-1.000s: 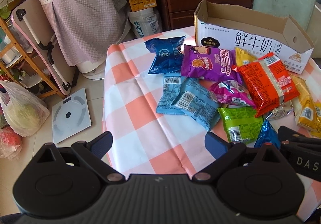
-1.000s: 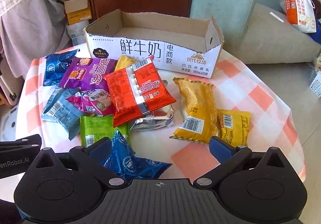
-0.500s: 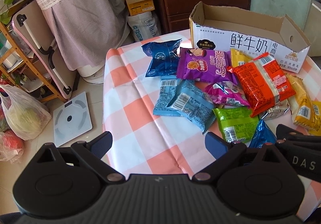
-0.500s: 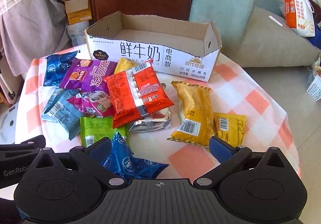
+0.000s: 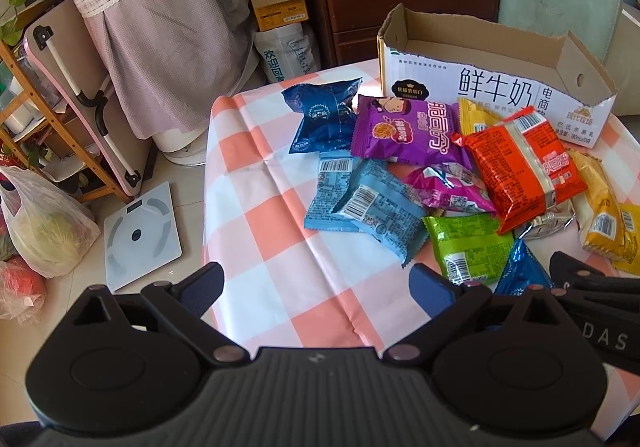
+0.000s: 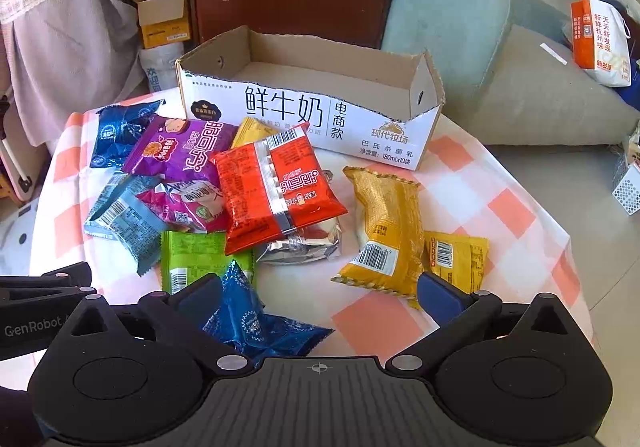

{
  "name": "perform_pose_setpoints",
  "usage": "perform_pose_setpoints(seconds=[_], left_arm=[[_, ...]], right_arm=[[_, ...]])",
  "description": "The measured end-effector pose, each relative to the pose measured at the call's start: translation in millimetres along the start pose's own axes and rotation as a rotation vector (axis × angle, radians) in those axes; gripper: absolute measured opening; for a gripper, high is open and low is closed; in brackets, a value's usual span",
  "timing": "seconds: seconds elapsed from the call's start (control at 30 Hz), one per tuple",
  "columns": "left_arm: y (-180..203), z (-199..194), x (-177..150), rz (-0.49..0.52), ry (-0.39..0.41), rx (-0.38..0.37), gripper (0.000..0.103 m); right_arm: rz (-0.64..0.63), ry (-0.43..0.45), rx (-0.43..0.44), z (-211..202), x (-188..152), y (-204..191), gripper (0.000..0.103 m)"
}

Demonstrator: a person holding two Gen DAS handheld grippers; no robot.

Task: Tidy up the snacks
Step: 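Move both tools over the snack pile toward the packets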

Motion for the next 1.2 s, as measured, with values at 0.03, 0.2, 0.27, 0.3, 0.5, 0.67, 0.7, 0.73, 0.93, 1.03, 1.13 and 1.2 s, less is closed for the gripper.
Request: perform_pose_setpoints(seconds=[0.03, 0.2, 0.27, 0.3, 0.5, 0.67, 0.7, 0.73, 0.93, 1.03, 1.13, 1.2], left_arm=[[0.0, 0.4, -0.1, 0.0, -0.001, 0.001, 0.099], [0.8, 0.4, 0.2, 0.007, 0.004, 0.015, 0.098], [1.3, -0.3, -0.1, 0.008, 0.007, 0.018, 0.098], [1.7, -1.0, -0.1, 0.009, 0.01, 0.02, 0.098], [4.1, -4.2, 0.4, 0.027, 0.03, 0.032, 0.098], [4.3, -4.8, 0.3, 0.027, 0.029, 0.032, 0.097], [3.9, -4.5, 0.5, 0.025, 0.029, 0.031, 0.097], [4.0, -4.5, 0.2, 0.026, 0.029, 0.031, 0.097], [3.8, -3.9, -0.7, 0.026, 0.027, 0.031, 0.097], [5.3, -3.4, -1.3, 0.028, 0.024, 0.027, 0.097], [8.1, -3.5, -2.1, 0.035, 0.024, 0.025, 0.097], [10.0, -3.8, -2.9, 0.04, 0.024, 0.027, 0.097]], right_arm=[[-0.003, 0.0, -0.002, 0.4, -0.2, -0.2, 0.103], [-0.011, 0.003, -0.011, 0.5, -0.8, -1.1, 0.103], [-0.016, 0.009, -0.017, -0.1, -0.4, -0.7, 0.103], [-0.017, 0.013, -0.02, -0.7, -0.4, -0.8, 0.103], [-0.032, 0.043, -0.055, -4.3, 1.1, 0.8, 0.103], [-0.031, 0.05, -0.058, -4.2, 1.2, 1.2, 0.103], [-0.029, 0.053, -0.058, -4.5, 0.9, 1.1, 0.103], [-0.029, 0.056, -0.058, -4.6, 0.7, 0.8, 0.103], [-0.028, 0.06, -0.056, -4.4, -0.5, 0.7, 0.103], [-0.03, 0.072, -0.057, -4.3, -1.6, 1.7, 0.103], [-0.036, 0.092, -0.062, -5.4, -3.0, 3.5, 0.103], [-0.04, 0.095, -0.065, -5.4, -3.6, 4.7, 0.103]])
Point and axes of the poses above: each gripper's, at about its wrist camera, not at the fingertips, and z roughly the way its jaws point, y to its right, x to its top, the point moved 8 cm from there along z, roughly the way its jaws point, and after that the axes turned 4 degrees about -y, right-handed, at the moved point
